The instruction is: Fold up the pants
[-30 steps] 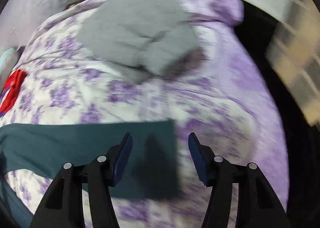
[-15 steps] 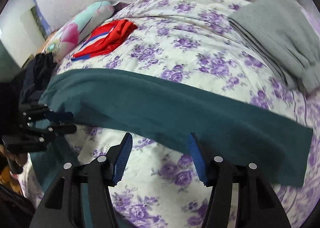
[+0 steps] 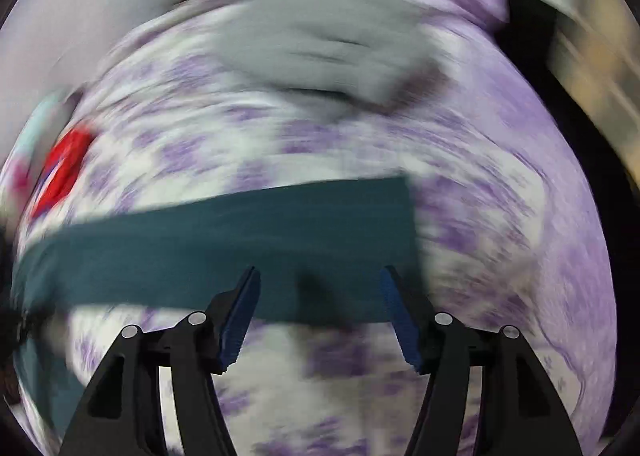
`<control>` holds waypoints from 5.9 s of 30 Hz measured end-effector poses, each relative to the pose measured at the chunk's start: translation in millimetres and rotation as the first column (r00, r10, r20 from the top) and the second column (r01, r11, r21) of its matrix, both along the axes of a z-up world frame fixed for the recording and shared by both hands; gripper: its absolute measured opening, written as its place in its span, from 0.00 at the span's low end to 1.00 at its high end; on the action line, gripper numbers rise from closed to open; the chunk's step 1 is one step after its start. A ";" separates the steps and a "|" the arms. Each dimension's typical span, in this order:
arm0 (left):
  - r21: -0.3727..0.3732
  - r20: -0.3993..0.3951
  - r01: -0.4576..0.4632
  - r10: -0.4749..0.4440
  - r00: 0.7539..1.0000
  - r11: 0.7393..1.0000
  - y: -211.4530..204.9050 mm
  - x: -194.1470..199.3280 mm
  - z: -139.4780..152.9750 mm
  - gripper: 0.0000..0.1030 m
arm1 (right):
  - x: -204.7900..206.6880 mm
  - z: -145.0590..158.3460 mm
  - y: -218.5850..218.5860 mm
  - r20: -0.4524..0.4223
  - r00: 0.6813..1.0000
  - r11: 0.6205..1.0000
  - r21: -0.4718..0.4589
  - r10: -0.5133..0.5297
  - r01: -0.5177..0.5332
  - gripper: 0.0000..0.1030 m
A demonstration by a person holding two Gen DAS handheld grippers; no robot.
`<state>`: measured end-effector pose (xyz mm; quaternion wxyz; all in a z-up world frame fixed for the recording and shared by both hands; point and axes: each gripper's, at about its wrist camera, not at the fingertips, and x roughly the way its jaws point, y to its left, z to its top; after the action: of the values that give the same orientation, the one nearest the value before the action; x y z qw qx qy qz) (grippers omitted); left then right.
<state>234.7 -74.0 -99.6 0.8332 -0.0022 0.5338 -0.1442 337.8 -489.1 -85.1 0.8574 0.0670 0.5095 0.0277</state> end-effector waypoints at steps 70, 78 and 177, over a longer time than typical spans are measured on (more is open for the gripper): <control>0.247 0.005 -0.256 0.263 0.965 0.935 207.2 19.8 9.1 0.49 | 24.1 17.9 246.0 0.040 0.790 0.789 0.047 0.612 -0.613 0.71; 0.248 -0.023 -0.188 0.200 0.980 0.950 217.3 18.3 -7.5 0.48 | 14.2 -29.0 278.6 -0.258 0.705 0.708 -0.098 0.661 -0.700 0.70; -0.203 -0.221 -0.650 0.612 0.759 0.732 217.7 -137.4 99.9 0.07 | -168.3 38.0 382.9 0.103 0.482 0.458 0.192 0.870 -0.868 0.70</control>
<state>97.2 143.7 0.2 0.7849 -0.3063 0.5331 0.0776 169.5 -106.3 -47.0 0.7080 -0.1081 0.4704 0.5155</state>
